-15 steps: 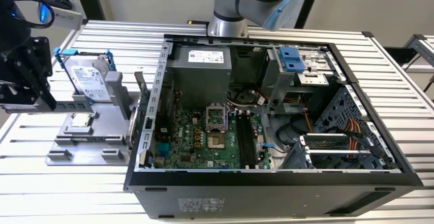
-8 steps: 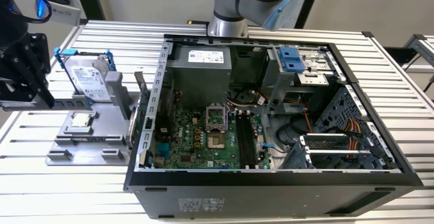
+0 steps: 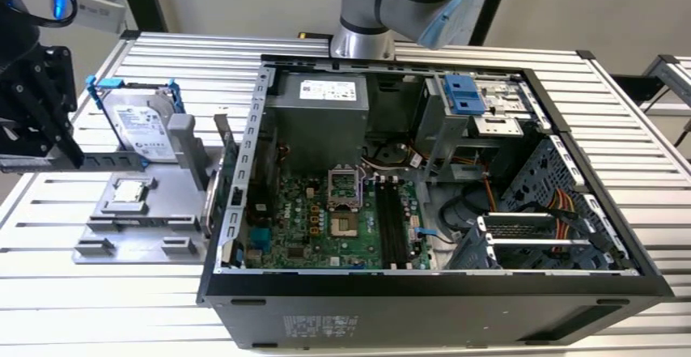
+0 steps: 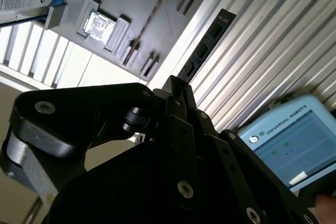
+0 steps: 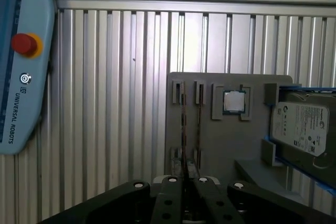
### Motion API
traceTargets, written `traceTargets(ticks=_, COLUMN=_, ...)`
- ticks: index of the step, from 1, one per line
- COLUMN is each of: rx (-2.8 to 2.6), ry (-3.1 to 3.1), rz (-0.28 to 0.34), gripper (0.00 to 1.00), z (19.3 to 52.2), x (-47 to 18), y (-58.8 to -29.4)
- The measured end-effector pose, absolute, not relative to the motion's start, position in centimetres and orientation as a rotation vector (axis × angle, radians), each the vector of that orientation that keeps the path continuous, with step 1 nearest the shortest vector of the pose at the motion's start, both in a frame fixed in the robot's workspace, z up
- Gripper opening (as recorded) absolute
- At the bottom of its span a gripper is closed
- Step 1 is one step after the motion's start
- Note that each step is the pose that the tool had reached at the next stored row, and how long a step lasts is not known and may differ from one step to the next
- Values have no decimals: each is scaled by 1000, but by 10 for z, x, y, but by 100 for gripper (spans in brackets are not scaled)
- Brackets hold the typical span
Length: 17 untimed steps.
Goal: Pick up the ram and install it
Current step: 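Pick up the ram and move it above insertion slot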
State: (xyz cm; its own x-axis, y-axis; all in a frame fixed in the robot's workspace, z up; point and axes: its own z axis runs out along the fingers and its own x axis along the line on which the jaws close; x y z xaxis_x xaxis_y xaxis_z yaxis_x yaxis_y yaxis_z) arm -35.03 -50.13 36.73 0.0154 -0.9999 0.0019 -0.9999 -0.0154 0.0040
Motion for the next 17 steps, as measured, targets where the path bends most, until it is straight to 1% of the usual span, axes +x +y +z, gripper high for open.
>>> traceTargets(ticks=17, rx=2235, ry=-2201, rz=-2, gripper=0, z=381, x=-350, y=-501)
